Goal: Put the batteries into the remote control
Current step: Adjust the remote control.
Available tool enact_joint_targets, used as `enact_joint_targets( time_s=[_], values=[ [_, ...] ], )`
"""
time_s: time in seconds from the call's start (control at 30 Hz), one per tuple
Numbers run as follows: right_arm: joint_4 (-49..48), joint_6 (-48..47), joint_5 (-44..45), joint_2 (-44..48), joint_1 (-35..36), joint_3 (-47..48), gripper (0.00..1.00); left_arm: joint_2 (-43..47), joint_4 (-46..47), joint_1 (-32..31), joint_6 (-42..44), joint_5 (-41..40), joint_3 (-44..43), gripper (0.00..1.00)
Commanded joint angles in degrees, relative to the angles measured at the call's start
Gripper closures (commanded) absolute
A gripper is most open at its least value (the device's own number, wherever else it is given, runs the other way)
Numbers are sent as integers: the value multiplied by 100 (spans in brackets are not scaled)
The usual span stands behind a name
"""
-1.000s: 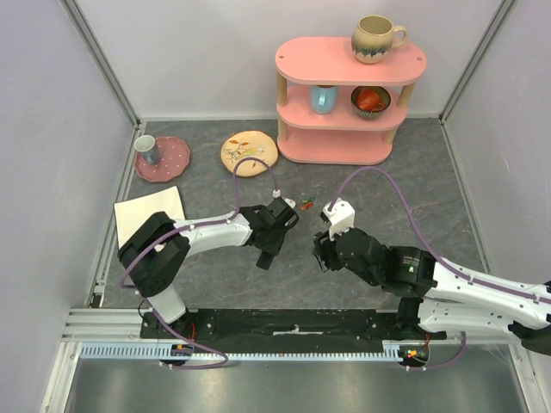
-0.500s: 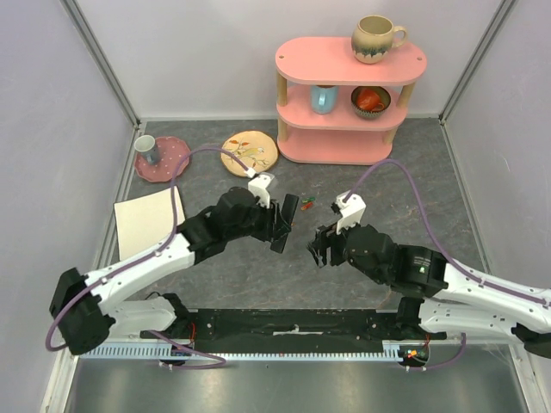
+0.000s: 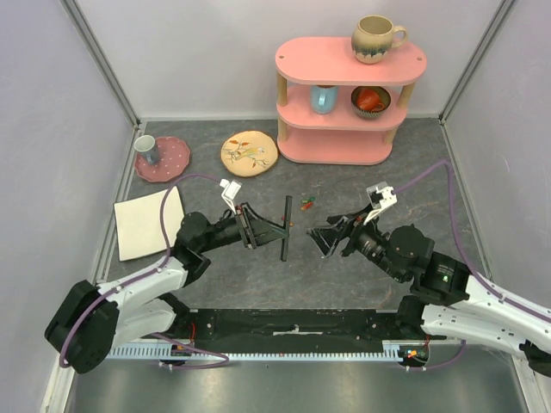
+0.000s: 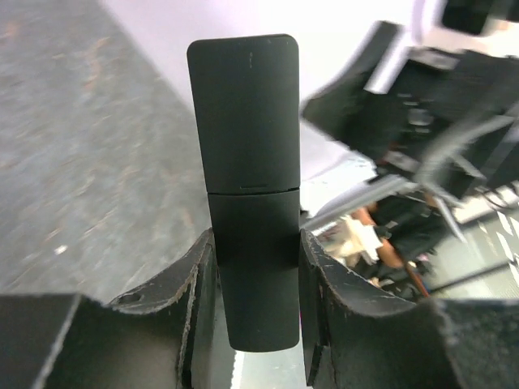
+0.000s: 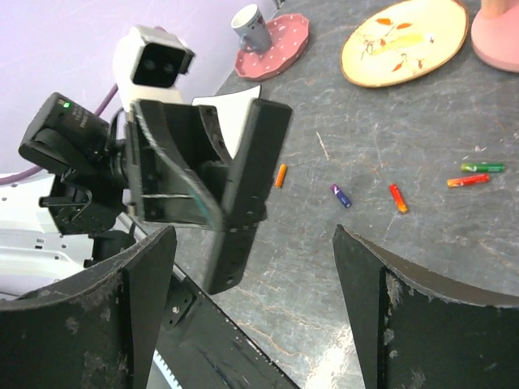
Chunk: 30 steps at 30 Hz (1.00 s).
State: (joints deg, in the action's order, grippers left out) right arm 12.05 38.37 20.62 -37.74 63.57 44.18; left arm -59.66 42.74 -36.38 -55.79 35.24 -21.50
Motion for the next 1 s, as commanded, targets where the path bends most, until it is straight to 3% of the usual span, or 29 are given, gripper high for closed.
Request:
enact_joint_targets(
  time_s=[0.0, 0.2, 0.33, 0.8, 0.97],
  values=[
    [-687, 294, -427, 38, -161, -235, 14, -440, 3466, 35, -1634, 1001, 207, 98],
    [-1396, 601, -1051, -76, -380, -384, 13, -881, 4532, 35, -2111, 1239, 304, 98],
    [-1890, 768, -1358, -120, -468, -516, 13, -898, 4533, 35, -2103, 1230, 295, 98],
    [-1882, 566, -1903, -1051, -574, -314, 12, -776, 4541, 35, -2199, 1459, 128, 98],
    [-2172, 619, -2053, -1183, -618, -358, 16, -775, 4594, 35, -2252, 1477, 111, 98]
  ],
)
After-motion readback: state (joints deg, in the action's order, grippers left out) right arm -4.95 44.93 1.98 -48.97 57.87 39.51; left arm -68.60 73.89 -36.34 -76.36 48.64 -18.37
